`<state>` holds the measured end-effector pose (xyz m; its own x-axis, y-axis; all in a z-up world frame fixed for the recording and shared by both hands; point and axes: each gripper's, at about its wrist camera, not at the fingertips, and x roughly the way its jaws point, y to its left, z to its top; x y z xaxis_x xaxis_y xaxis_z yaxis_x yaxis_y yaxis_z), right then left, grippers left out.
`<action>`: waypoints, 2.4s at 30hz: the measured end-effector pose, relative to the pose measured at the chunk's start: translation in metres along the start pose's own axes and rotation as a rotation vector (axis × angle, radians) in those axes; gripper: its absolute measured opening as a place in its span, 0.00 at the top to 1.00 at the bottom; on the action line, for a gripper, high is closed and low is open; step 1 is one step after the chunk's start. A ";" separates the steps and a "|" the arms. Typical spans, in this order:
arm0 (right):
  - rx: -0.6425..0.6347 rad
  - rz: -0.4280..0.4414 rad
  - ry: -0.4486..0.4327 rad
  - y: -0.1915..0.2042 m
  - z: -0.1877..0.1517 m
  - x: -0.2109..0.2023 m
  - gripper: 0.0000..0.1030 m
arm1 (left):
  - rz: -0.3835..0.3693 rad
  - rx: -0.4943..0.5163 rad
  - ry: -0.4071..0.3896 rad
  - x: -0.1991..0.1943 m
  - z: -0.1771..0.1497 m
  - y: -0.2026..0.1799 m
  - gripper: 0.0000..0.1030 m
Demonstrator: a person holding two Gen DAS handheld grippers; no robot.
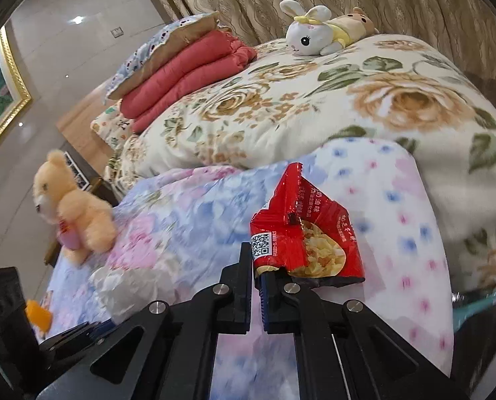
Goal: Collect trash
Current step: 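Grasp the white tissue with the left tool while the right tool grasps the red wrapper, then lift the tissue and red wrapper and carry both toward the bin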
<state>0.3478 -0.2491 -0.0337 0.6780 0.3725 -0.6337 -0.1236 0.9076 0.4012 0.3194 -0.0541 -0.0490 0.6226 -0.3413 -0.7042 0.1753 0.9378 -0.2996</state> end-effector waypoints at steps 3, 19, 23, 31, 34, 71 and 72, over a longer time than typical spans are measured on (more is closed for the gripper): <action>0.021 0.028 -0.002 0.001 -0.013 -0.016 0.97 | -0.006 0.001 -0.001 -0.011 -0.010 -0.002 0.82; 0.057 0.105 -0.049 0.016 -0.067 -0.094 0.97 | -0.031 0.030 -0.004 -0.063 -0.056 -0.019 0.82; 0.063 0.113 -0.053 0.018 -0.082 -0.105 0.97 | -0.036 0.045 -0.003 -0.071 -0.065 -0.026 0.82; 0.055 0.106 -0.059 0.018 -0.107 -0.121 0.97 | -0.047 0.072 0.005 -0.082 -0.079 -0.038 0.82; 0.068 0.098 -0.050 0.013 -0.115 -0.123 0.97 | -0.052 0.077 0.007 -0.085 -0.084 -0.041 0.82; 0.094 0.067 -0.135 -0.009 -0.132 -0.184 0.95 | -0.105 0.194 0.038 -0.089 -0.097 -0.100 0.82; 0.094 0.068 -0.140 -0.010 -0.131 -0.186 0.95 | -0.107 0.198 0.039 -0.088 -0.097 -0.103 0.82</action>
<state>0.1276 -0.3019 -0.0061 0.7656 0.3954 -0.5074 -0.1082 0.8567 0.5044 0.1728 -0.1266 -0.0187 0.5633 -0.4377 -0.7008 0.3873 0.8891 -0.2440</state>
